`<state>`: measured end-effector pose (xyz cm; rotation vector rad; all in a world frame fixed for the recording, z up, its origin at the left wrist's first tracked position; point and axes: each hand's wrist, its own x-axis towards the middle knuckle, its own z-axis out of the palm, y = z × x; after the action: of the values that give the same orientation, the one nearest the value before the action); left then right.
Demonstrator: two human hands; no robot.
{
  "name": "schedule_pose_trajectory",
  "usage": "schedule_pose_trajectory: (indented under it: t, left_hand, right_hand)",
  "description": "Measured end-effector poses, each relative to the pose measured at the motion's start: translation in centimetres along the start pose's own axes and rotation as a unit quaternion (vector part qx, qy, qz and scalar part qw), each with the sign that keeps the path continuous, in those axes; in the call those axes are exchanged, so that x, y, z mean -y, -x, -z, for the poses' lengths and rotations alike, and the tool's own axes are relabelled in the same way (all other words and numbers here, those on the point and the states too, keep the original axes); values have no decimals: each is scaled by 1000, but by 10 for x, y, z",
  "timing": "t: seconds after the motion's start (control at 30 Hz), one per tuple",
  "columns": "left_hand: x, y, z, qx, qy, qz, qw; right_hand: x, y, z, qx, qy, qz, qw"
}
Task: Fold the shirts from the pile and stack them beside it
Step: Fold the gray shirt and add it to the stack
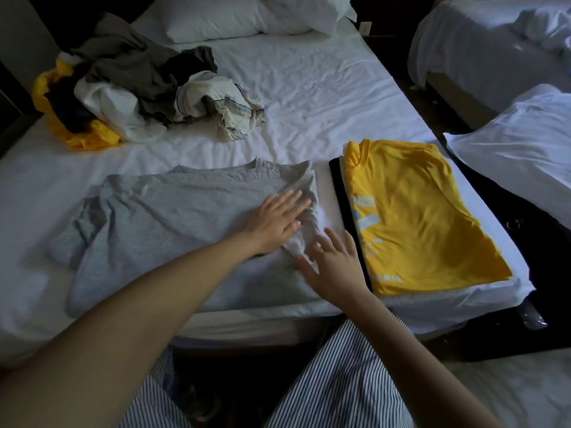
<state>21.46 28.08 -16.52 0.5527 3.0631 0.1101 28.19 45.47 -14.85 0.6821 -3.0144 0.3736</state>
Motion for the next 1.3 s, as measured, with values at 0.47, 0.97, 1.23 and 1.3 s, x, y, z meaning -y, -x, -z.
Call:
schedule_pose_trajectory:
  t: [0.47, 0.97, 1.23, 1.3]
  left_hand:
    - [33, 27, -5, 68, 63, 156, 983]
    - [163, 183, 34, -161, 140, 376, 902]
    - [224, 259, 27, -80, 239, 498, 830]
    - [228, 254, 32, -141, 371, 505, 766]
  right_hand:
    - [3, 28, -28, 120, -32, -7, 992]
    - [144, -39, -22, 102, -42, 115, 987]
    - [220, -61, -50, 153, -65, 161, 973]
    - [231, -65, -57, 167, -59, 163, 971]
